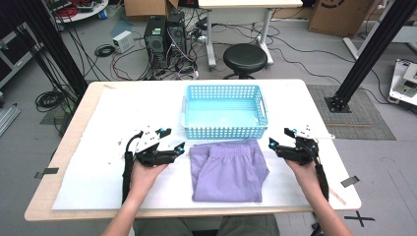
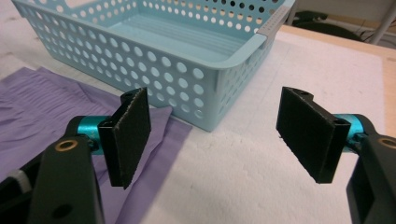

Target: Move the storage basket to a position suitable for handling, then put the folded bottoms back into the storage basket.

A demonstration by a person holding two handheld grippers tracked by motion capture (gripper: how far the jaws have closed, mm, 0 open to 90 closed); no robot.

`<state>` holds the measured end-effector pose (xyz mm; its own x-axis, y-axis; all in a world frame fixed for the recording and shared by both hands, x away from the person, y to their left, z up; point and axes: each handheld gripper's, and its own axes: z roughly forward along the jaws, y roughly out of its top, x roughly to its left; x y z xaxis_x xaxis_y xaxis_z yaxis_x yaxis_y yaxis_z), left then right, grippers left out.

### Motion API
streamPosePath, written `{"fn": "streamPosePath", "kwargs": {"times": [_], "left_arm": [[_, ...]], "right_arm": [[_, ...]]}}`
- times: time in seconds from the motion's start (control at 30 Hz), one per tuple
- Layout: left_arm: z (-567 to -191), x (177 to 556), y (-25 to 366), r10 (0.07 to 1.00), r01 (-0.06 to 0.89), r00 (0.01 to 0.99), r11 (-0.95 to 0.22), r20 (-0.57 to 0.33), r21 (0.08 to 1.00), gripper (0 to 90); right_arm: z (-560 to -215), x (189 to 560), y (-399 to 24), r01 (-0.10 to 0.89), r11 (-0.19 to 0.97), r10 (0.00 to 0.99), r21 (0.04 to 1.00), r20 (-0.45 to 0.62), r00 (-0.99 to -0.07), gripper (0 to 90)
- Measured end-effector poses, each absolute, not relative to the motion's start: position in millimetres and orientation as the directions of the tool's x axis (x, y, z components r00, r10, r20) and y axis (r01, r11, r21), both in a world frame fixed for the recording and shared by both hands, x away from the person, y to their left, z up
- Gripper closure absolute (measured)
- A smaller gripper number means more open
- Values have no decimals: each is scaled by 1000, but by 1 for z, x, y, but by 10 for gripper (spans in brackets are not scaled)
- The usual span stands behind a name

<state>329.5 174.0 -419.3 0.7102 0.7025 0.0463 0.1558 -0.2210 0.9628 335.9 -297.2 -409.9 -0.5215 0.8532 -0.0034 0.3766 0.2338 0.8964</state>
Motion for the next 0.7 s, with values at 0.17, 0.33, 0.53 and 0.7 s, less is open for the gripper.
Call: {"fn": "streamPosePath", "kwargs": {"times": [0.17,0.33,0.53,0.7], "left_arm": [[-426,322,181,698,185,716,-184,-4,965,285],[-427,318,184,692,251,720,-195,-49,948,284],[-423,310,180,675,223,737,-207,-27,953,284],[-422,300,169,661,210,750,-223,-10,952,288]], "right_arm": [[-417,317,-300,405,196,866,893,36,-498,267],[-419,305,-299,375,199,864,905,18,-504,267],[-418,293,-297,344,222,860,913,-17,-510,267],[-417,285,-297,332,218,860,918,-20,-509,260]]}}
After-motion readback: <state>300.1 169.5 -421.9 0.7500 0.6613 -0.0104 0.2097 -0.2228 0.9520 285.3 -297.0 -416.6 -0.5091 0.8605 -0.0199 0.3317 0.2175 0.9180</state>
